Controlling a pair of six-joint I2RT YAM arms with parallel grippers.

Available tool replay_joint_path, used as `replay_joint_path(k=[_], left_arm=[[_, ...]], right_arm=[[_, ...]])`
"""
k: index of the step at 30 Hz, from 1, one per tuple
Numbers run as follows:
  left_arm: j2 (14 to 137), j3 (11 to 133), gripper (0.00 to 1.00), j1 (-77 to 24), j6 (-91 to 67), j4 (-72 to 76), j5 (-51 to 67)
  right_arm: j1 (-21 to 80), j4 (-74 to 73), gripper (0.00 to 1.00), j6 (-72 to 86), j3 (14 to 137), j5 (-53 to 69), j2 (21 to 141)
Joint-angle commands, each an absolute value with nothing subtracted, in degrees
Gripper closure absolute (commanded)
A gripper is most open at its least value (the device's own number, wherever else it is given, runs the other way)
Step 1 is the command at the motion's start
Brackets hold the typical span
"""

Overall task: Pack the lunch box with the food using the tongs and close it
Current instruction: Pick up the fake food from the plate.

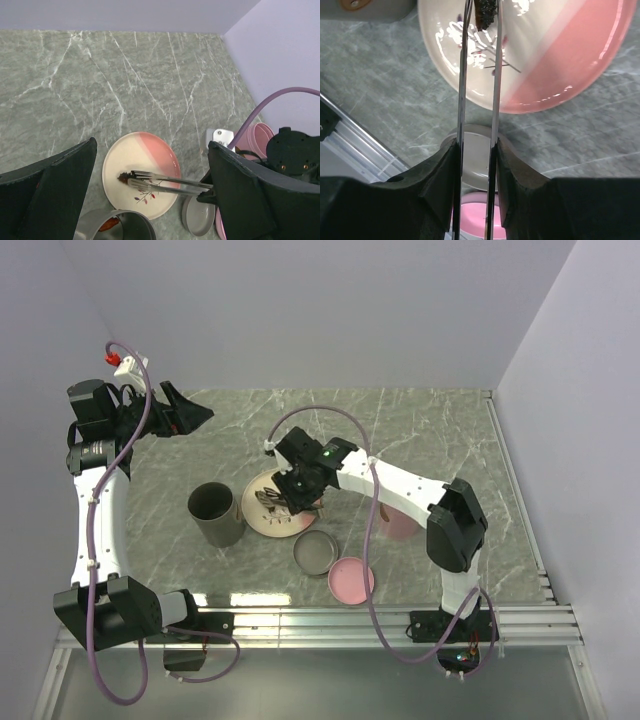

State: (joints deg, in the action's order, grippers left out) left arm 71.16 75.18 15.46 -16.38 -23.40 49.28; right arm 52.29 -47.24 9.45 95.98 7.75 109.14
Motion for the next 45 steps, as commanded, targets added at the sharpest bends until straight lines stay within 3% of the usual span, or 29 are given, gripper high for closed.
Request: replay_joint_path(k=[1, 21, 32, 45], left_arm=[[71.0, 76.6, 0.01, 15.7, -16.3, -22.3, 50.4], [70.1, 76.0, 0.01, 15.7, -15.7, -22.5, 49.9], [71.1, 76.6, 0.01, 16.5, -19.2, -23.0, 52.0], [71.3, 76.6, 0.01, 17.7, -20.8, -22.9, 53.4]], right_arm=[[50.8, -46.6, 0.61, 8.7, 95.6, 6.6, 105.1], [51.7, -47.1, 0.52, 8.6, 96.1, 4.9, 108.5], [50.6, -47.7, 0.66, 7.2, 96.2, 2.3, 104.4], [44.8, -48.7, 0.70, 1.4, 101.3, 10.3, 90.4]])
